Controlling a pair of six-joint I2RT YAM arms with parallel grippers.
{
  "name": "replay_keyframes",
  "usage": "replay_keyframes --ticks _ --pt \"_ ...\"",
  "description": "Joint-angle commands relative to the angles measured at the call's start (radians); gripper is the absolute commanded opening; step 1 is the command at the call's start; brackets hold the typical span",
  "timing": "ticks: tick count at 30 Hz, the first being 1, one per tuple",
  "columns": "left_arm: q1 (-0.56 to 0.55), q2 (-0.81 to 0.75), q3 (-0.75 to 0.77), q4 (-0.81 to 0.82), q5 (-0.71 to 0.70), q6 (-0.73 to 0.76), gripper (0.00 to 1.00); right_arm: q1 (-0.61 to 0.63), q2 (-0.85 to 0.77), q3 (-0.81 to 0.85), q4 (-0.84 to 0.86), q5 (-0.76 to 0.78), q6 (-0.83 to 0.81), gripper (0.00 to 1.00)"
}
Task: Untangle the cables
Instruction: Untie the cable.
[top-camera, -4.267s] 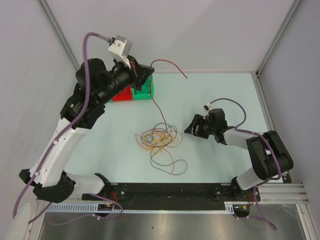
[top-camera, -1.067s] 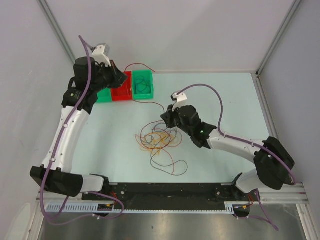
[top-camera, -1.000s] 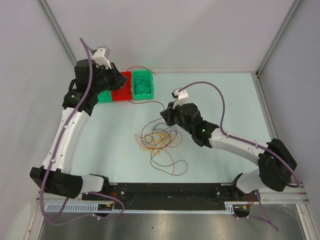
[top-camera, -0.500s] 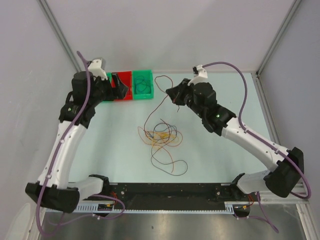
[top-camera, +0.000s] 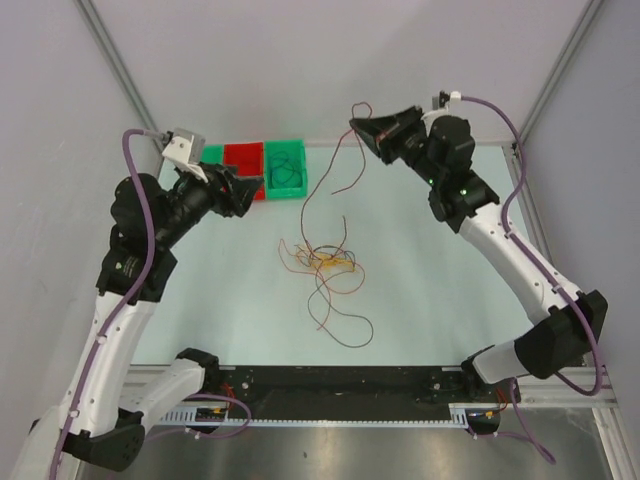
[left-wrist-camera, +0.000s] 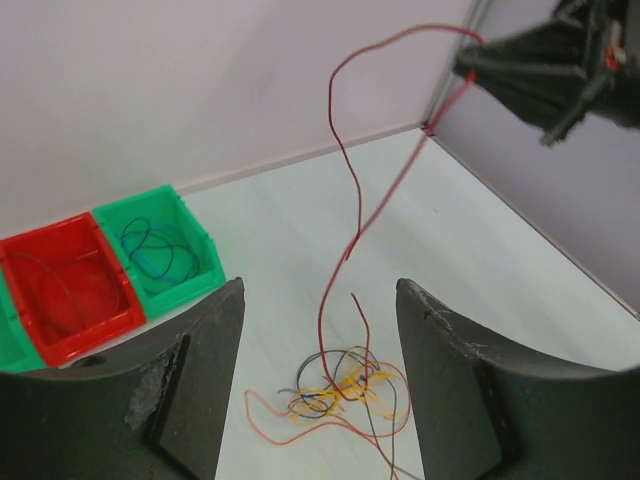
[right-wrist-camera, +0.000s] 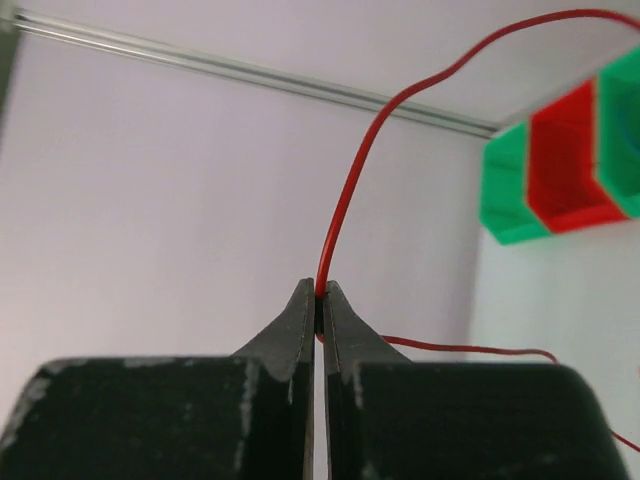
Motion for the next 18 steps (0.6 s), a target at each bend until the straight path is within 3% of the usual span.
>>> replay_keyframes --ticks 1,4,7,18 --pt "-0.036 -0.034 0.022 0.08 0.078 0.045 0.66 -0.022 0.073 0.259 0.112 -0.168 0.201 0.0" --pt "-0.047 -0.038 0.044 0.085 0.096 0.045 0.67 -0.019 0.155 0.486 0.02 -0.181 0.183 0.0" --pt "-0.062 -0.06 0.056 0.107 0.119 0.052 0.66 -0.012 0.193 0.579 -0.001 -0.181 0.183 0.0" --pt "-0.098 -0.06 0.074 0.266 0.208 0.074 0.66 0.064 0.167 0.427 0.085 -0.181 0.218 0.0"
